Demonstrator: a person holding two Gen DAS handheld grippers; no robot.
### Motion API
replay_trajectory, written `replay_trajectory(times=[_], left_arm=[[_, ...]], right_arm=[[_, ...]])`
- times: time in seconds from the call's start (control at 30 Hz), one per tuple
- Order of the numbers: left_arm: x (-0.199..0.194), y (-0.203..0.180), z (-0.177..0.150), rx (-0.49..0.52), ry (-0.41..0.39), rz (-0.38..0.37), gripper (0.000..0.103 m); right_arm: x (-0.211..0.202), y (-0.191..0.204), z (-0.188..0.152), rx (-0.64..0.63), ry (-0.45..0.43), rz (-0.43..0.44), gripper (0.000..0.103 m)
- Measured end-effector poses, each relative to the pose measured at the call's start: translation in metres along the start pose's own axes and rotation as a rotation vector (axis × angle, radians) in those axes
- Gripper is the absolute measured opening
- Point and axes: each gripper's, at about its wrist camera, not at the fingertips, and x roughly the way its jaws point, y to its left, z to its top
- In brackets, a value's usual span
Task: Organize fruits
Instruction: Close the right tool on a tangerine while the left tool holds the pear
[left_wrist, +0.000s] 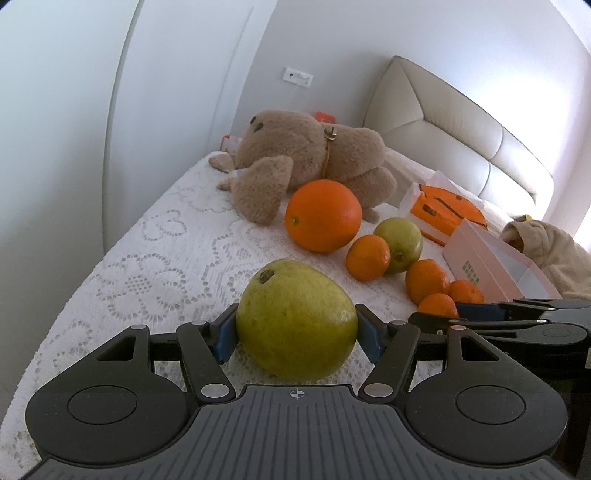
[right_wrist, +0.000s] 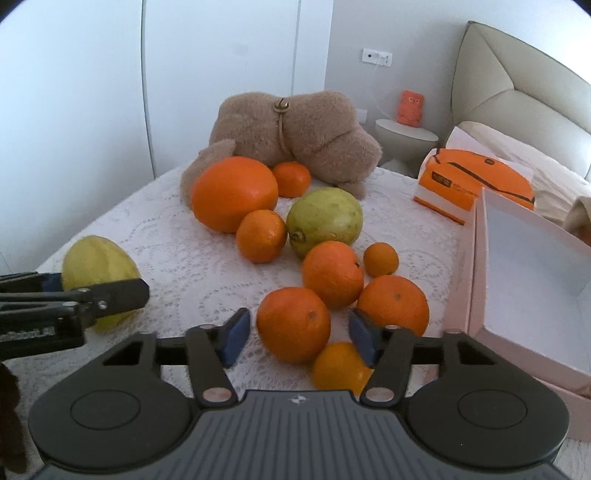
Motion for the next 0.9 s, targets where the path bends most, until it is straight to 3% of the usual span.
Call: replay_trajectory(times=[0.13,0.43,0.9], left_arm=[[0.000,0.002,0.000,-0.012,0.000,-0.007,0.070],[0.000,0.003,0.000,-0.025,-0.001,-0.014,0.070],[0.003,0.000,0.001,0.005,0.021,-0.005,0.070]], right_arm=[[-0.006,0.001,-0.002,-0.010,0.000,0.018,0.043],[-0.033,0.010,-0.015,-0.056,-0.012,0.137,0.043],[-0.023,0.022,-0.015,-0.124,-0.020,0.103,0.044]])
